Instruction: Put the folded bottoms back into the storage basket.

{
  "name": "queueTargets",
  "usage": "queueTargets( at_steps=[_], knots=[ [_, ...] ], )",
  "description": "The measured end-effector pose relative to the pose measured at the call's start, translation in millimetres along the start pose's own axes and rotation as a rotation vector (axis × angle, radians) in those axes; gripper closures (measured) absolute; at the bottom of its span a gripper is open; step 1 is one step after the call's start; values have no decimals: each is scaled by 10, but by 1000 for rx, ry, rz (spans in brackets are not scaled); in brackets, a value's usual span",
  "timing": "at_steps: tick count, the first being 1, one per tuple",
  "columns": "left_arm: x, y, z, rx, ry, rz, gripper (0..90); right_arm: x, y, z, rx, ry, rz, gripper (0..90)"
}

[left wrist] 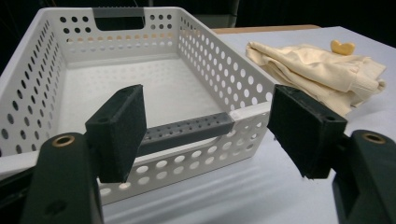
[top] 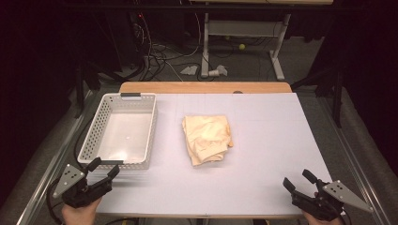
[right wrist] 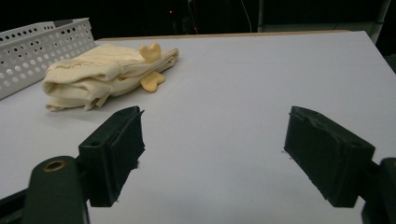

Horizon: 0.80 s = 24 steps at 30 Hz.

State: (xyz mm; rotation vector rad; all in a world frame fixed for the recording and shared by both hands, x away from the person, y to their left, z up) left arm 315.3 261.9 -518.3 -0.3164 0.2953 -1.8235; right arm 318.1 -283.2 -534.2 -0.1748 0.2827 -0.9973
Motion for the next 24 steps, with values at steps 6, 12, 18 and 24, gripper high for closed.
queueTargets(
  at_steps=[6, 12, 18, 24],
  knots=[
    [67, 36, 9, -2, 7, -18, 267, -1, 2, -1, -1, 0, 0, 204],
    [127, 64, 21, -4, 15, -33, 267, -4, 1, 1, 0, -2, 1, 207],
    [195, 111, 27, -10, 14, -55, 267, -7, 2, 2, 2, -2, 2, 208],
    [252, 143, 42, -11, 22, -69, 267, -11, 2, 3, 2, -7, 5, 210]
  ],
)
Point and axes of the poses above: each handheld gripper's, and its own axes: y roughly forward along the jaws, z roughly out of its top, x roughly to its right, the point moved 10 cm from there along y, roughly forward along the jaws, and after that the axes turned 8 degrees about z, right-handed, at the moved point
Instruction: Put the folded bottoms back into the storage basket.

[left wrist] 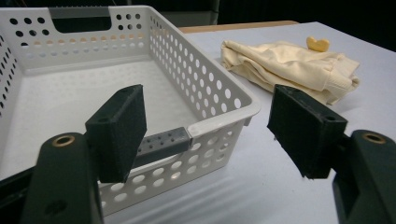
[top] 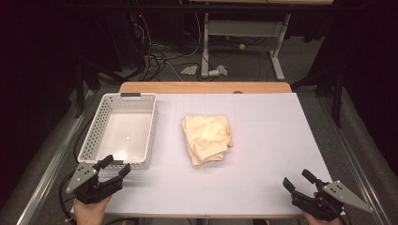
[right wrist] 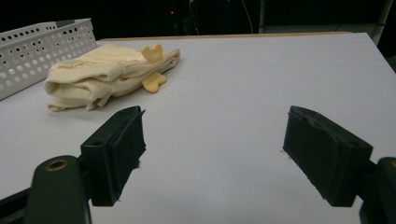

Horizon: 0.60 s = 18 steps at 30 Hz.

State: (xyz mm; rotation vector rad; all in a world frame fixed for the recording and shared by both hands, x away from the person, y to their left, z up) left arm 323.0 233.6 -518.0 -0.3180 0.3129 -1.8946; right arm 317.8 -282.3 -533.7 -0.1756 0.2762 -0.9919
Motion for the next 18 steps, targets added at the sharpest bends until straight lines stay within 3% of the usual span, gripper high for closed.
queueTargets(
  at_steps=[18],
  knots=[
    [137, 85, 27, -7, 21, -29, 267, -16, -1, 7, 4, -6, 5, 216]
  ],
)
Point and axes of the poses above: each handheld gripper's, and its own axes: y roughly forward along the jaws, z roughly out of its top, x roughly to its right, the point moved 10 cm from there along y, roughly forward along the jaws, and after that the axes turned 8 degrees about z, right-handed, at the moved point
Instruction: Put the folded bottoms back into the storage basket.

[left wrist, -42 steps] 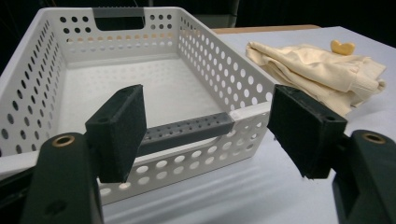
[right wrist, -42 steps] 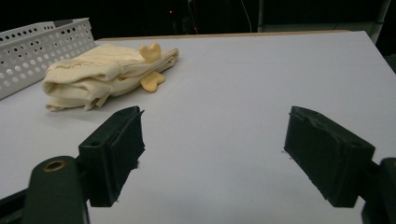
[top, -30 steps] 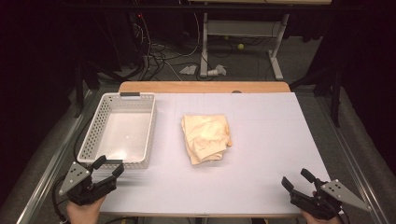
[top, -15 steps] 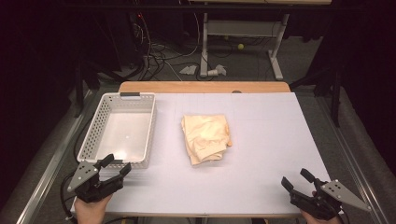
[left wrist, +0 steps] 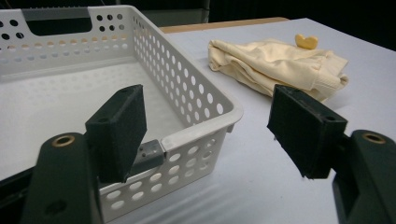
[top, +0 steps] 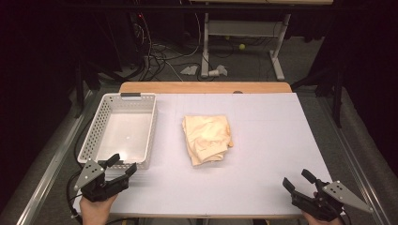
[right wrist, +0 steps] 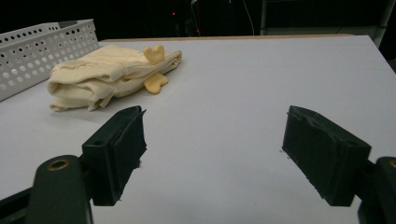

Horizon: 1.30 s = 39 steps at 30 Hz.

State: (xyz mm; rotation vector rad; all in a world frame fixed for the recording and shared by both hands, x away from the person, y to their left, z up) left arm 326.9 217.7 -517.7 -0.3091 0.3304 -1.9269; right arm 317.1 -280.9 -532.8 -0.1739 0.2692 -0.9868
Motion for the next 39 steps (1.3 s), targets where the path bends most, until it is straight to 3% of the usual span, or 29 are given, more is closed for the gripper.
queueTargets(
  at_steps=[39],
  knots=[
    [296, 172, 67, -3, 24, -68, 267, -13, 7, 6, 2, 0, 9, 219]
  ],
)
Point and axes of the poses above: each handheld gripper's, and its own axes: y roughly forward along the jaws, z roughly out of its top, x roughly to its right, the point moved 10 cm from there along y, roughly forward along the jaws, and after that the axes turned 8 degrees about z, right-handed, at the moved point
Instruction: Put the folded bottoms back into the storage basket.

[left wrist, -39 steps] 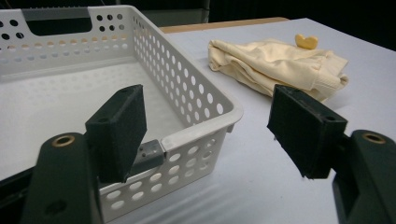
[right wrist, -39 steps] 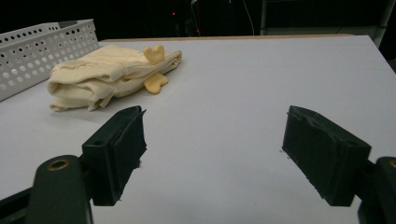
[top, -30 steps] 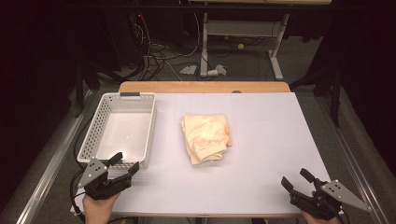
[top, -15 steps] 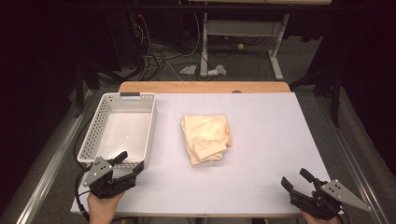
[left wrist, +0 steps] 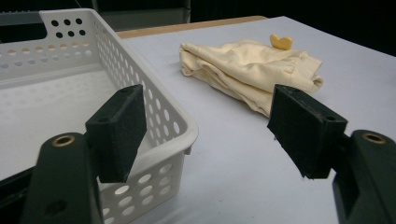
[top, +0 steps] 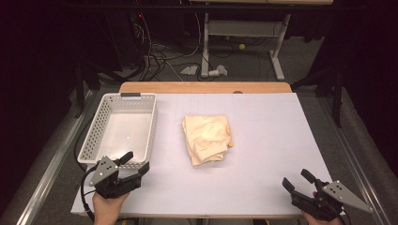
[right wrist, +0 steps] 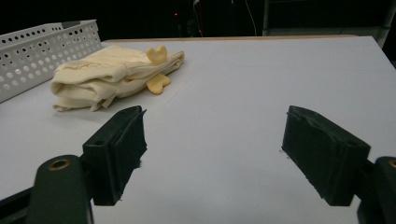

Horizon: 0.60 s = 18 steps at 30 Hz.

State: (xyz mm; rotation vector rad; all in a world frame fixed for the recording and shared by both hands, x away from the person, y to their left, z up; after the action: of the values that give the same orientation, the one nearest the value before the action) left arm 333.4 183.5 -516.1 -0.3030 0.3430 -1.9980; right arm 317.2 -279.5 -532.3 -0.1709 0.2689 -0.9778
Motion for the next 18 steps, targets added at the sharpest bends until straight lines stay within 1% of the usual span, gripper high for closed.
queueTargets(
  at_steps=[4, 8, 18],
  knots=[
    [26, 19, 9, 1, -1, -6, 266, -5, 4, -1, -2, -3, 4, 219],
    [57, 35, 16, 1, 8, -9, 265, -8, 5, -1, -2, -3, 5, 219],
    [160, 96, 35, -4, 24, -34, 265, -12, 7, -3, -4, -3, 7, 219]
  ],
)
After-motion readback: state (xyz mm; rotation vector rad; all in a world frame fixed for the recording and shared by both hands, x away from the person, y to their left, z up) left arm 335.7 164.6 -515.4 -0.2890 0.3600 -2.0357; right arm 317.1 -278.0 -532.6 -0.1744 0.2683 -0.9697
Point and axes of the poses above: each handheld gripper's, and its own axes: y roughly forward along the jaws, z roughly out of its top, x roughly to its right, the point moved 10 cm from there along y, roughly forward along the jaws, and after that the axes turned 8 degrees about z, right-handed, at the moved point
